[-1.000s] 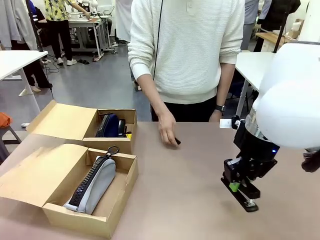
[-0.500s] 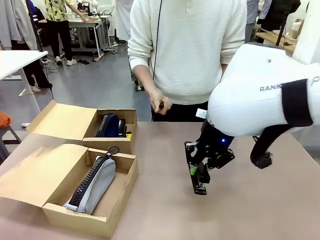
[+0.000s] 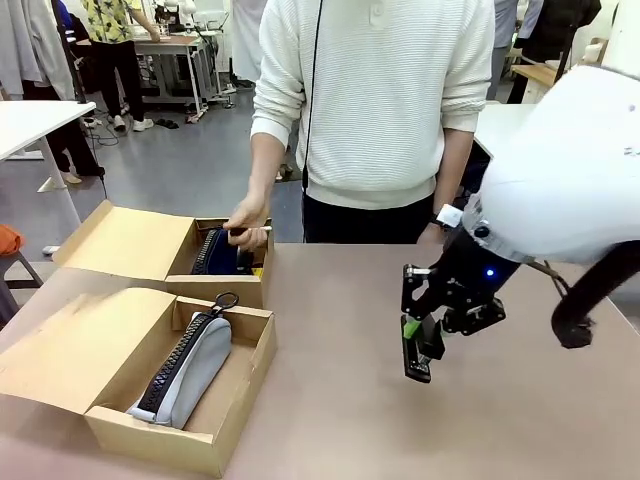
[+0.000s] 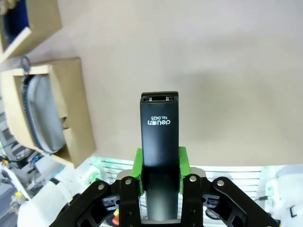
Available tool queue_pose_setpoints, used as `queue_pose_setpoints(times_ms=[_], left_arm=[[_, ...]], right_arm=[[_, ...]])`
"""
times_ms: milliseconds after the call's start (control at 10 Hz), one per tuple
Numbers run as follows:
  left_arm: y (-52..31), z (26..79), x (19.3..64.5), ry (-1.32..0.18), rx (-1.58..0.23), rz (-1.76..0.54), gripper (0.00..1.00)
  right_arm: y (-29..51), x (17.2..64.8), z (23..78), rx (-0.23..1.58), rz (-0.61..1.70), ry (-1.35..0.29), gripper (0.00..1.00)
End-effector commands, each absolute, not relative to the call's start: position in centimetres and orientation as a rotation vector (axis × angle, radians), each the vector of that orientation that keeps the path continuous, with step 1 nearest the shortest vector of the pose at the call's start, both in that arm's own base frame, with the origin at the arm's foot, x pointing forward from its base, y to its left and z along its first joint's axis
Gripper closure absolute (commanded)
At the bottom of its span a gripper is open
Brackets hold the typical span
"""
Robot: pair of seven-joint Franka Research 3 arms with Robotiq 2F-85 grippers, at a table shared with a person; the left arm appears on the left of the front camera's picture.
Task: Place items inside the box.
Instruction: Pick up a Pencil pouch or Stapler and place it inside the Mailer Box closest to the robot.
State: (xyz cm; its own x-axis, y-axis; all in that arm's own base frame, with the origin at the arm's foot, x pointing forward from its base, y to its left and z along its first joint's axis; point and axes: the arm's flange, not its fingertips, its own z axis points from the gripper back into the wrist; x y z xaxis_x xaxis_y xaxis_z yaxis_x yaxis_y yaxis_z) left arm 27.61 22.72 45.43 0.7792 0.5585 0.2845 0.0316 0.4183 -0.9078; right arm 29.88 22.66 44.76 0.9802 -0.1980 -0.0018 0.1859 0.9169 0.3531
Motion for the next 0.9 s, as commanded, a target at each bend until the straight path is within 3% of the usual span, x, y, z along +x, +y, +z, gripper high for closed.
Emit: queue_pose_setpoints(times_ms=[0,200,500,700,800], left_arm=[[22.7,45.4,27.5,-0.638,-1.115,0.345,0.0],[22.7,45.4,27.5,-0.638,-1.115,0.345,0.0],[22.7,45.4,27.5,-0.638,-1.115,0.345,0.0],[22.7,45.4,27.5,-0.638,-1.115,0.345,0.0],[22.7,45.4,27.5,-0.638,-1.115,0.345,0.0]], right_arm=[[25.3,29.8,44.3,0.441,-0.177,-0.072,0.68],[30.9,31.5,44.2,0.6,-0.168,-0.089,0.68],[40.2,32.2,43.2,0.798,-0.109,0.046,0.68],[46.2,31.7,40.6,0.736,-0.021,0.1,0.68],[41.3,30.8,43.7,0.748,-0.131,0.054,0.68]])
